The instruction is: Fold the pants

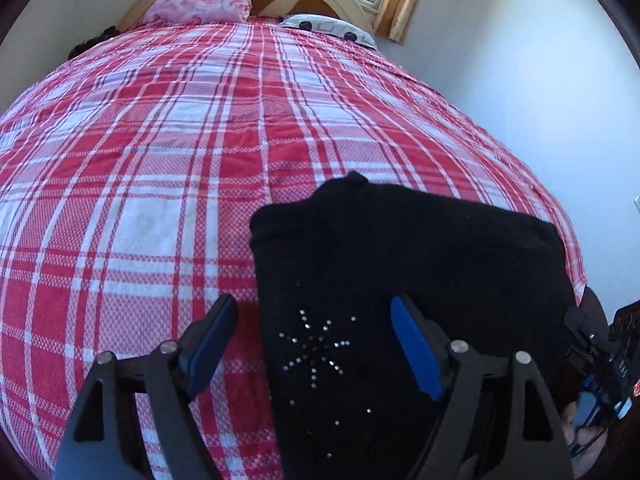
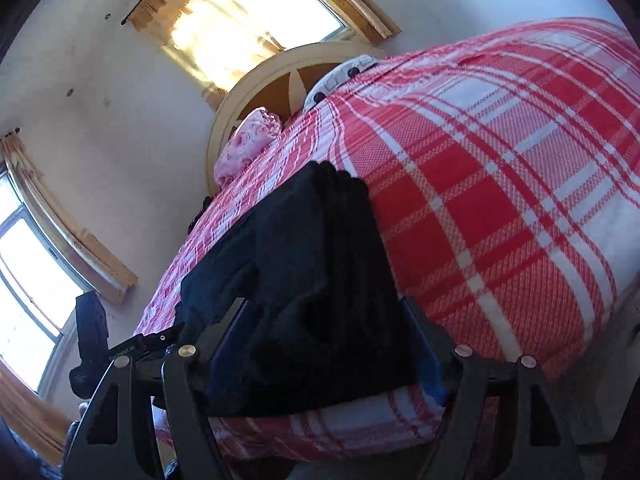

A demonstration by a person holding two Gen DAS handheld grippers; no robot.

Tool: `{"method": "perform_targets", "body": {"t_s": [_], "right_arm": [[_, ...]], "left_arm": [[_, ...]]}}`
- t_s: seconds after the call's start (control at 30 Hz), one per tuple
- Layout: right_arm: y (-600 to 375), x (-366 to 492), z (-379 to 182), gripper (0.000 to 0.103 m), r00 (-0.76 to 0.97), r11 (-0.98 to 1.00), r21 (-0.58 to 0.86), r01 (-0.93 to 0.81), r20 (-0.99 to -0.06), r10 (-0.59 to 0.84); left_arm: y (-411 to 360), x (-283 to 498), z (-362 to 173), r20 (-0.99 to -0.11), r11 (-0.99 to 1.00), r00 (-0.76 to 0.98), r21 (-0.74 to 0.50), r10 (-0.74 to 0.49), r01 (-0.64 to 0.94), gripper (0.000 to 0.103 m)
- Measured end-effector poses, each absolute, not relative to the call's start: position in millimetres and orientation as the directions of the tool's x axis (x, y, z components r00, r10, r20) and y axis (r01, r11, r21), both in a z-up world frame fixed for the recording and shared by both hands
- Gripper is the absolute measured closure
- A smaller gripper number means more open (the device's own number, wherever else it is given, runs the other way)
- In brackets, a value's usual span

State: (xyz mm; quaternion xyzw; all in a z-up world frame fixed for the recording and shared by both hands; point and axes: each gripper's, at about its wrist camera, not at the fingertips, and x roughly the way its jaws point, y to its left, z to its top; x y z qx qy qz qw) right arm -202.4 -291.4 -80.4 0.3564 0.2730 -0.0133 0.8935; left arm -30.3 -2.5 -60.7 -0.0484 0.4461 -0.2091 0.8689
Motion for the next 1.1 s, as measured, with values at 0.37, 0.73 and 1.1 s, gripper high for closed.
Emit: {"method": "perform_targets", "body": {"t_s": [0.37,0.73,1.1], "right_arm": [[-301,-203,-90,0.063,0.814,0.679,0.692,0.247,-0.528,0.242],[-262,-185,-37,0.072,0.806,0.882,0.439,0.174,-0.577,0.129],[-214,-142,-16,0.072,0.826,0.918,0.395,0.014,-0.522,0.212]], "left_arm": [[-4,-36,-68,-0.722,0.833,0.418,-0.454,-0.552,0.316,0.054],[11,-42,-31,-0.650,0.840,0.533,-0.410,-0.542,0.355,0.090],[40,-24,-16,-0.669,0.924,0.638,-0.270,-0.382,0.270,0.090]]}}
